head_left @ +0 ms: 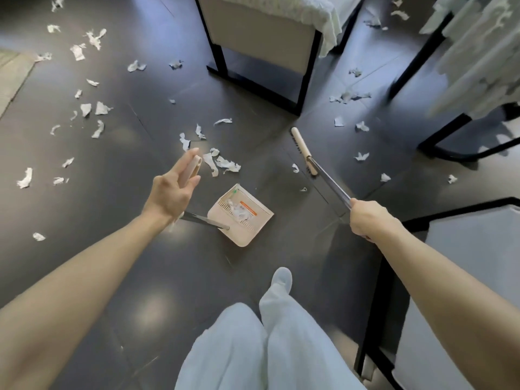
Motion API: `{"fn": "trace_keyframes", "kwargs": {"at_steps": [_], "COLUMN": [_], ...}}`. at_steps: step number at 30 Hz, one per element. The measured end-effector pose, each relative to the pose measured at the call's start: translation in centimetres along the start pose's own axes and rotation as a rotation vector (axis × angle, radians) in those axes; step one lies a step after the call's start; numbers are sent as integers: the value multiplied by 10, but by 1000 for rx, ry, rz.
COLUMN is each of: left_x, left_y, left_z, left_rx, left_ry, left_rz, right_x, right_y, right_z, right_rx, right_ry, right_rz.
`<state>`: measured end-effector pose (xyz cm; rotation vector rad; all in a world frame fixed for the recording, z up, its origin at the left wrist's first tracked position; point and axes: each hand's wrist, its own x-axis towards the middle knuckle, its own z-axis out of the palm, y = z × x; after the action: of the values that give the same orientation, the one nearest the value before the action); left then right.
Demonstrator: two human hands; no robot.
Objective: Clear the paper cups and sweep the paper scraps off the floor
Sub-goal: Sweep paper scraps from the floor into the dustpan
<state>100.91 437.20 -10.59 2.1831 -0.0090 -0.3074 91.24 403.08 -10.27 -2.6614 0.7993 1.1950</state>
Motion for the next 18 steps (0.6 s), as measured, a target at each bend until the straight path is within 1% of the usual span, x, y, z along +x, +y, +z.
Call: {"fn": "trace_keyframes", "kwargs": {"at_steps": [2,5,7,11,14,18], "left_x": [19,47,67,93,110,126], "left_y": [4,15,24,27,33,40], "left_z": [6,21,27,25,25,19], "left_rx": [26,85,65,79,69,86], "left_ry": [17,37,29,16,-14,-63], "left_rz": [-10,4,10,3,17,46], "right_x": [25,57,65,38,10,-16], "right_y": [-5,-16,-25,-43,-54,-56], "right_z": [-15,-27,-34,-35,-40,-48], "right_rx": [-33,-84,-106,-159,-137,-78], "right_ry": [-3,-111,-166,-279,-391,-413], "right_rz": [-6,-23,-56,-134,-179,-170]}}
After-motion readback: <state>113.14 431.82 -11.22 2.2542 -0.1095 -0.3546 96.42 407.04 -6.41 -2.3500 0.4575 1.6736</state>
